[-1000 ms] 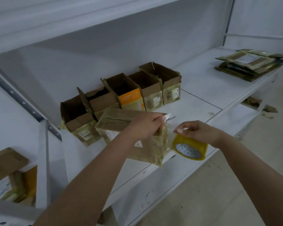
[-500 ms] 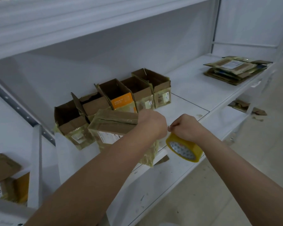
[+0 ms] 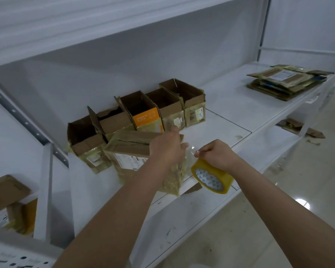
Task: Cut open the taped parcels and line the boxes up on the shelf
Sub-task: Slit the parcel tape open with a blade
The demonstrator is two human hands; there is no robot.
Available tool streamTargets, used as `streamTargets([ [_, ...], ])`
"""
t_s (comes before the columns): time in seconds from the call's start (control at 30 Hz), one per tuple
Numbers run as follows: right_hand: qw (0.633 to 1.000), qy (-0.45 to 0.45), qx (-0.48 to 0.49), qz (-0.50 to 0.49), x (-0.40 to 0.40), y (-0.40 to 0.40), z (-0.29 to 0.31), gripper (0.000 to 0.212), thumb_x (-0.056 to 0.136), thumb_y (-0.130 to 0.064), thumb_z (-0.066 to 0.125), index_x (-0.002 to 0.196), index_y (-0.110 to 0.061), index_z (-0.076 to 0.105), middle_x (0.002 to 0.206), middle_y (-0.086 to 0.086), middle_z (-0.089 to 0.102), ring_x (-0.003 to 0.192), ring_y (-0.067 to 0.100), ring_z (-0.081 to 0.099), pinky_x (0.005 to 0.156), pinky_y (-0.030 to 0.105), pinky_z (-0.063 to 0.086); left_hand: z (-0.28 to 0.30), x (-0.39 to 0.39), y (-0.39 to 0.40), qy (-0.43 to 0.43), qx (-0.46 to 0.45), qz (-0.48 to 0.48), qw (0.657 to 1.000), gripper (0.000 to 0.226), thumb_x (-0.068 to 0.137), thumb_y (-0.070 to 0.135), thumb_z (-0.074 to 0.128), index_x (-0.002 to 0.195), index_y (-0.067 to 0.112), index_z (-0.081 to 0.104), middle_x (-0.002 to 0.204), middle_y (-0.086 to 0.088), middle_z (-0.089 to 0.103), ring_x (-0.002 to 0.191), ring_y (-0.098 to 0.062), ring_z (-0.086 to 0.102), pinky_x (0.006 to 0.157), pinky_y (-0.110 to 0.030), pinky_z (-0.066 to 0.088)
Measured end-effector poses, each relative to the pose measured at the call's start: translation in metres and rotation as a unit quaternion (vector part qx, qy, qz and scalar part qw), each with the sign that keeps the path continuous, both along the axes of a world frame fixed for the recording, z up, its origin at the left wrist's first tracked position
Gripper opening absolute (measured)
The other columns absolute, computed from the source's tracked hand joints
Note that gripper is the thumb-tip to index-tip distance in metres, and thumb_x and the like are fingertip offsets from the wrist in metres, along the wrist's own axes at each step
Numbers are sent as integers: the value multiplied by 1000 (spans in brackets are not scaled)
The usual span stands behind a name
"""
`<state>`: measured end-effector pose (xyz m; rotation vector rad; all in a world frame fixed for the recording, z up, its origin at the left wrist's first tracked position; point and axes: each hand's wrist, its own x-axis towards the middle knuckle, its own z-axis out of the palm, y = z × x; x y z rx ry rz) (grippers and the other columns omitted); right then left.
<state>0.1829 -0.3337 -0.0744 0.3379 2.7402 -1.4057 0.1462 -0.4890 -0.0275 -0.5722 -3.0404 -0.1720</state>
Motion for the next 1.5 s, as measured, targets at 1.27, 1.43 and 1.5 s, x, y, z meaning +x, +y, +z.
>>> streamTargets([
  [1.27, 993, 85, -48, 71, -18, -29, 45, 19, 90, -37, 65, 76, -42, 76, 106, -9, 72, 102, 13, 62, 93, 35, 50, 6, 25, -124, -138, 163, -111, 971, 72, 80, 52, 73, 143, 40, 40, 126, 11, 59, 109, -6, 57, 88, -25, 51],
  [1.43, 987, 101, -95, 84, -7, -29, 56, 18, 89, -34, 68, 76, -42, 77, 94, -16, 73, 93, 7, 66, 80, 26, 51, 13, 22, -104, 33, 401, 58, 914, 34, 98, 49, 44, 96, 28, 69, 60, 9, 59, 53, -3, 53, 51, -19, 38],
  [1.5, 986, 101, -100, 85, -3, -31, 60, 15, 90, -34, 68, 80, -39, 78, 91, -16, 73, 89, 6, 66, 76, 23, 50, 17, 25, -87, 30, 428, 55, 901, 37, 92, 61, 47, 70, 34, 59, 54, 11, 51, 50, -2, 48, 52, -25, 34],
])
